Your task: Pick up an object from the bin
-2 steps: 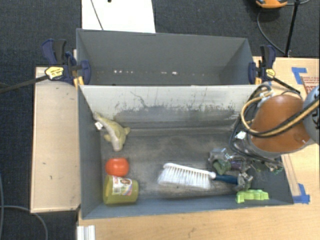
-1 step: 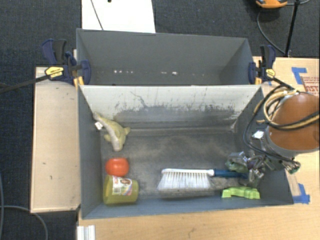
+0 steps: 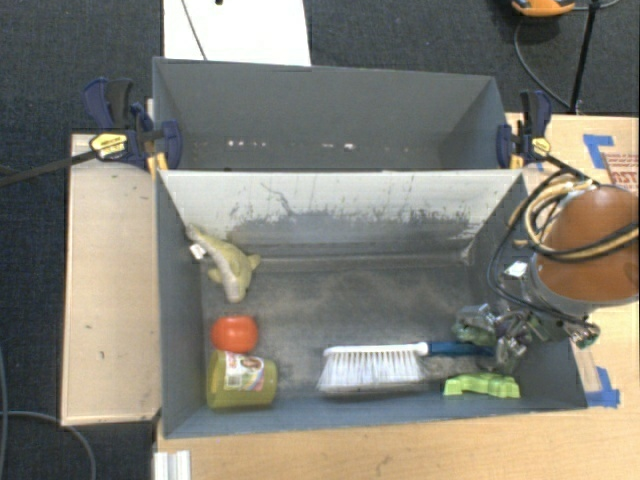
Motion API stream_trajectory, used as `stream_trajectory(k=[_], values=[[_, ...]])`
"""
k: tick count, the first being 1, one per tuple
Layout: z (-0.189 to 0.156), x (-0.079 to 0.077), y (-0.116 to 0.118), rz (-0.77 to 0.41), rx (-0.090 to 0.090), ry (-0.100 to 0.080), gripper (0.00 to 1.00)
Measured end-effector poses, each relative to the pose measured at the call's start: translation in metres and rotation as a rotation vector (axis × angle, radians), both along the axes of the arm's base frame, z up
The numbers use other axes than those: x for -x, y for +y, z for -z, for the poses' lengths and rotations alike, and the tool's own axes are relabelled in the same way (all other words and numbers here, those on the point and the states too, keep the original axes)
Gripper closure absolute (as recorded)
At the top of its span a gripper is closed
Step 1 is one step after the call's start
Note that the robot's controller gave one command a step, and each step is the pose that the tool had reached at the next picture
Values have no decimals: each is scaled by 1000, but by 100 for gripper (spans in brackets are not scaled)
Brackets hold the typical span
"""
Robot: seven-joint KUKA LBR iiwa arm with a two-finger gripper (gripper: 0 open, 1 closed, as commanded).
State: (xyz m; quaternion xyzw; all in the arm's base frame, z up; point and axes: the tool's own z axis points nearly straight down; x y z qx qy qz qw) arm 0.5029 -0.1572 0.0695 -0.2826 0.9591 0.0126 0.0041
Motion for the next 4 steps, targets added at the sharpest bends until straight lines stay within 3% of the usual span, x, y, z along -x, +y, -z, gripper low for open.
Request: stream_trajectory(k=[1, 2, 3, 4], values=[[-35, 11, 3, -43, 22, -5, 100], [-49, 23, 36, -107, 24, -6, 100], [-47, 21, 32, -124, 23, -9, 100], [-33, 19, 21, -322, 23, -16, 100]])
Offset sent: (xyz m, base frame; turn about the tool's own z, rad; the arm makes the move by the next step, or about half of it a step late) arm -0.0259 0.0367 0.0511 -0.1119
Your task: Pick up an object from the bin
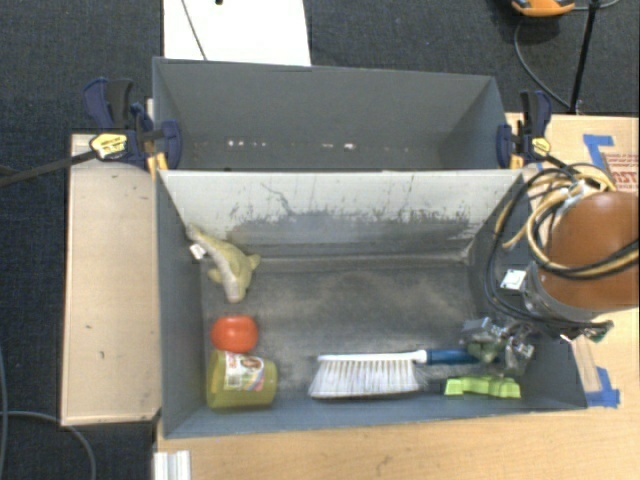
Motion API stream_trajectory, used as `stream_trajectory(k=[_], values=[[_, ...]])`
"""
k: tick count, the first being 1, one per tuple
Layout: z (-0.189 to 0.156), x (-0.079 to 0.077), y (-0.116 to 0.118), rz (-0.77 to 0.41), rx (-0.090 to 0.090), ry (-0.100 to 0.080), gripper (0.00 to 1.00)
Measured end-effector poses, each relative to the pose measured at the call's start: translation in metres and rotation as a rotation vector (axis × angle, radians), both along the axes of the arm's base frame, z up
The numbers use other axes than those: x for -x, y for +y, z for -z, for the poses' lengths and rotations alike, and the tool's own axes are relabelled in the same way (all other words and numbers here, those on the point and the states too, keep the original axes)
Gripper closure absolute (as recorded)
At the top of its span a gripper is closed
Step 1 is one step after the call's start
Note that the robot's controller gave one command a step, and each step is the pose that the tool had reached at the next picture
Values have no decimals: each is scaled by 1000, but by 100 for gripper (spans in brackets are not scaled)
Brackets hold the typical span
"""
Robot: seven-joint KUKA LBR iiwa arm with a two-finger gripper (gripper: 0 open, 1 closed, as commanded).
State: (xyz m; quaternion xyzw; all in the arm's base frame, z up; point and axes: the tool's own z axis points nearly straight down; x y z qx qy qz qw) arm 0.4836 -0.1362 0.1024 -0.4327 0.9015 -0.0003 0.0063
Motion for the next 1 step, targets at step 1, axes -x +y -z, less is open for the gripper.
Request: stream_trajectory(k=[1], values=[[2, -1, -1, -6, 0, 0, 100]])
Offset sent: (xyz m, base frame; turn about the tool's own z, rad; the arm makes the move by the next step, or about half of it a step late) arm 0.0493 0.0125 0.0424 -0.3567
